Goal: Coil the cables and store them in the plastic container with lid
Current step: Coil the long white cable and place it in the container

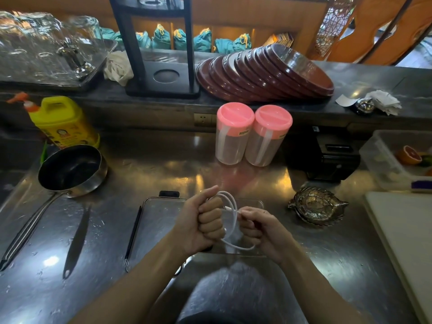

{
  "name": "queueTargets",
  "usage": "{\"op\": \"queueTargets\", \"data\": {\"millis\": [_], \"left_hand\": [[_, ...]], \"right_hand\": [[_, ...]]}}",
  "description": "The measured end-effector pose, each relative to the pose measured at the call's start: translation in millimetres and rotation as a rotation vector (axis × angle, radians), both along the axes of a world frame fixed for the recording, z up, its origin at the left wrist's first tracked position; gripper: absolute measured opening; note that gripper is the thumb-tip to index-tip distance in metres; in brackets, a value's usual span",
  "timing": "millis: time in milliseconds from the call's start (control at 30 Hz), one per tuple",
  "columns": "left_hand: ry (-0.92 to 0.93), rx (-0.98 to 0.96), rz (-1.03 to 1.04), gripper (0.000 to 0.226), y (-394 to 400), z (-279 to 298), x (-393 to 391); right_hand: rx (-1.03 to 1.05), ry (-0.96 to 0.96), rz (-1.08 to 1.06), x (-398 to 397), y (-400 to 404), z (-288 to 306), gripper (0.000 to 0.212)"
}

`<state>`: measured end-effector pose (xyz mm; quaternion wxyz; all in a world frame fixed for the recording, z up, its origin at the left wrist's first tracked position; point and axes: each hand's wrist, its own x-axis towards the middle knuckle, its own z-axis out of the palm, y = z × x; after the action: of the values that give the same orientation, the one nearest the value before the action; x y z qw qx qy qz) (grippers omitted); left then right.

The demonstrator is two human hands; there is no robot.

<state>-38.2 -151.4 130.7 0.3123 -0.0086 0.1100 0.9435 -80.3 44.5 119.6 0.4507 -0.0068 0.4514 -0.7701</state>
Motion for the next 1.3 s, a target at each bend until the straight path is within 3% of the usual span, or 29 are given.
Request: {"op": "queueTargets", "data": {"millis": [133,233,367,533,667,833,967,1167,1300], "left_hand": [[-0.170,-0.075,0.068,0.056,10.1,-2.5,-0.4],[-0.278,-0.166,0.106,0.056,13.4,-2.4,-1.0],[-0.261,-0.274,0.074,0.054,12.7,-1.2,-2.0],[-0.267,-0.645,0.069,0.050,12.8,0.3,-1.7],[-0.279,-0.893,0.124,0.058,20.7,5.0,-3.1],[-0.239,-0.963,0.085,0.066,17.7,1.7,-0.2],[-0.226,-0.986,0.055,0.067,13.2,2.7,-1.9],[-0.263,-1.063,-0.005,0.058,13.4,-6.6,-0.9],[-0.224,-1.033,-0.129,0.057,13.2,3.5,-5.2]], "right_hand": [[-0.009,0.017,-0.023,10.5,-11.9,0.5,0.007],[0.020,0.118,-0.110,19.4,-22.3,7.8,0.029],[0.105,0.269,-0.135,21.9,-25.3,11.5,0.052],[0.521,0.807,-0.145,22.3,-29.8,14.0,0.029],[0.751,1.049,-0.172,19.5,-29.3,4.5,0.023],[0.808,1.313,-0.247,24.1,-32.7,-1.3,0.013],[0.682,1.170,-0.349,24.7,-34.2,-1.2,0.016],[0.274,0.486,-0.558,13.3,-29.1,28.6,0.013],[0.246,0.314,-0.600,1.8,-15.3,35.1,0.022]]}}
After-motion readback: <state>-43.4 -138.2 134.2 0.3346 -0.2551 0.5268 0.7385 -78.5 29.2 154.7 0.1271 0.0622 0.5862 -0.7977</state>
